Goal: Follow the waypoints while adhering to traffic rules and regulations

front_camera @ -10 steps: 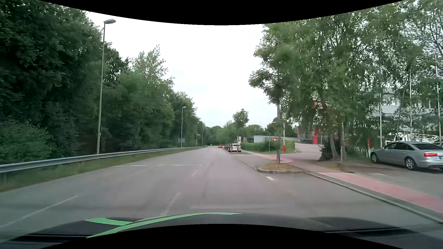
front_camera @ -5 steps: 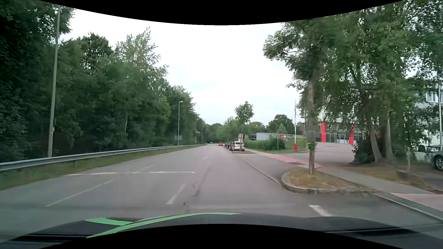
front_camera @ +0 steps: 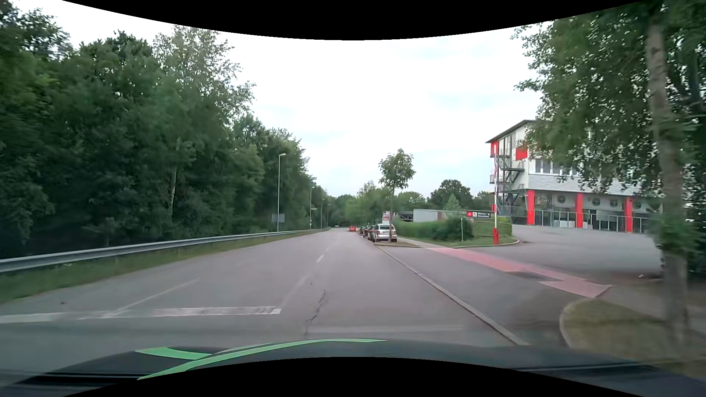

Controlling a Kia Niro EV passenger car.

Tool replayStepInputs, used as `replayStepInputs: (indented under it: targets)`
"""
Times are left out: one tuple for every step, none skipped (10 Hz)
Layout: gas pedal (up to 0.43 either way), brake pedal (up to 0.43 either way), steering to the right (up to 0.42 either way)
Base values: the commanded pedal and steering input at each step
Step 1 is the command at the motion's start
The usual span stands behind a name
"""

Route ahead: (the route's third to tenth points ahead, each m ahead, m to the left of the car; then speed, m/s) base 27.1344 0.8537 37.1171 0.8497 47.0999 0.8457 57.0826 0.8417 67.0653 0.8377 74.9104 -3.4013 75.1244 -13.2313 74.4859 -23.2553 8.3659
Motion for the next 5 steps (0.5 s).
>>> replayStepInputs:
  targets:
    - [0.000,0.000,0.003]
    - [0.000,0.000,0.003]
    - [0.000,0.000,0.003]
    - [0.000,0.000,0.002]
    - [0.000,0.000,0.000]
